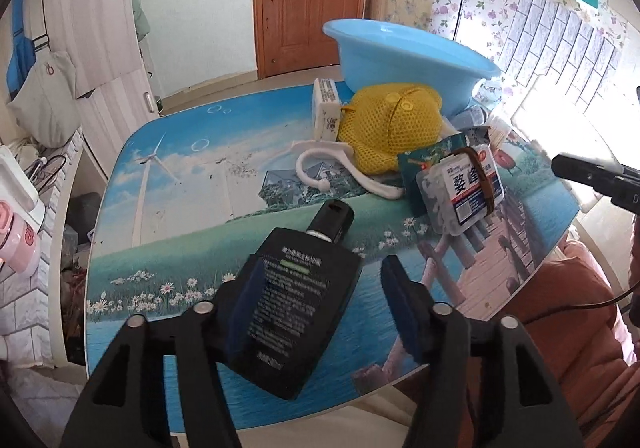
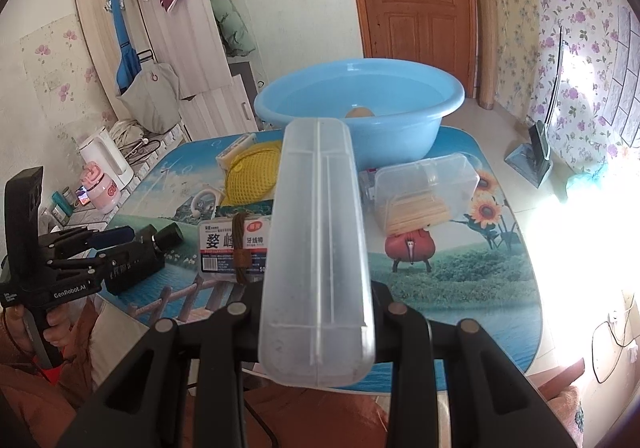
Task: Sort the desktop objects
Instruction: 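Lift the black bottle off the table with the left tool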
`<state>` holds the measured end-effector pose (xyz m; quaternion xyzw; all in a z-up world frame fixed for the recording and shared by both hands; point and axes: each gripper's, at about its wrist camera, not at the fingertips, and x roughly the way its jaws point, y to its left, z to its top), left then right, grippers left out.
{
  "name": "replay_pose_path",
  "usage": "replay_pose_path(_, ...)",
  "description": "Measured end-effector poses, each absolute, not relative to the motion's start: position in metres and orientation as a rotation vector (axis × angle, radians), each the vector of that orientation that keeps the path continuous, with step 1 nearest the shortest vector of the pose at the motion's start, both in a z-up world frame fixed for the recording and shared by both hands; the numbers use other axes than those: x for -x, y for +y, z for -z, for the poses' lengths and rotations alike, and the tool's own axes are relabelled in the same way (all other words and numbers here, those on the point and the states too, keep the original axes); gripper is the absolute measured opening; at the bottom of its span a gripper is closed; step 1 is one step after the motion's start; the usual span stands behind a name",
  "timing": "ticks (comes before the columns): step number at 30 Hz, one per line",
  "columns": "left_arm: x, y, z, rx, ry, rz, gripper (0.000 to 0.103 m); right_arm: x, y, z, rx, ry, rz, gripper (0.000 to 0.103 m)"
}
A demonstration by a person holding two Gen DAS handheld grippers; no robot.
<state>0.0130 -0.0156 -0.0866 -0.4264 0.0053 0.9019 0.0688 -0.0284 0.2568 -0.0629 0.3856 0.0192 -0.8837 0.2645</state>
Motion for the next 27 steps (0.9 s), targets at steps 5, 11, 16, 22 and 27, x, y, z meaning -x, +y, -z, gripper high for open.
replay_pose_path(5,-0.023,-0.026,0.086,1.238,0.08,-2.699,0.092,0.028,0.258,0.063,-1.05,0.052,2.391,0.031)
replay_pose_path(11,-0.022,-0.048,0.099,1.25,0.155,-2.651,0.094,0.029,0.256,0.067,-1.076,0.046,2.383,0.031)
replay_pose_path(16,-0.021,-0.059,0.112,1.277,0.065,-2.623,0.095,0.027,0.252,0.067,-1.077,0.063,2.372,0.031)
replay_pose_path(22,-0.029,-0.03,0.113,1.242,0.132,-2.591,0.095,0.026,0.248,0.068,-1.09,0.072,2.364,0.031)
replay_pose_path(27,-0.026,-0.021,0.109,1.249,0.005,-2.6,0.095,0.024,0.245,0.067,-1.089,0.083,2.357,0.031)
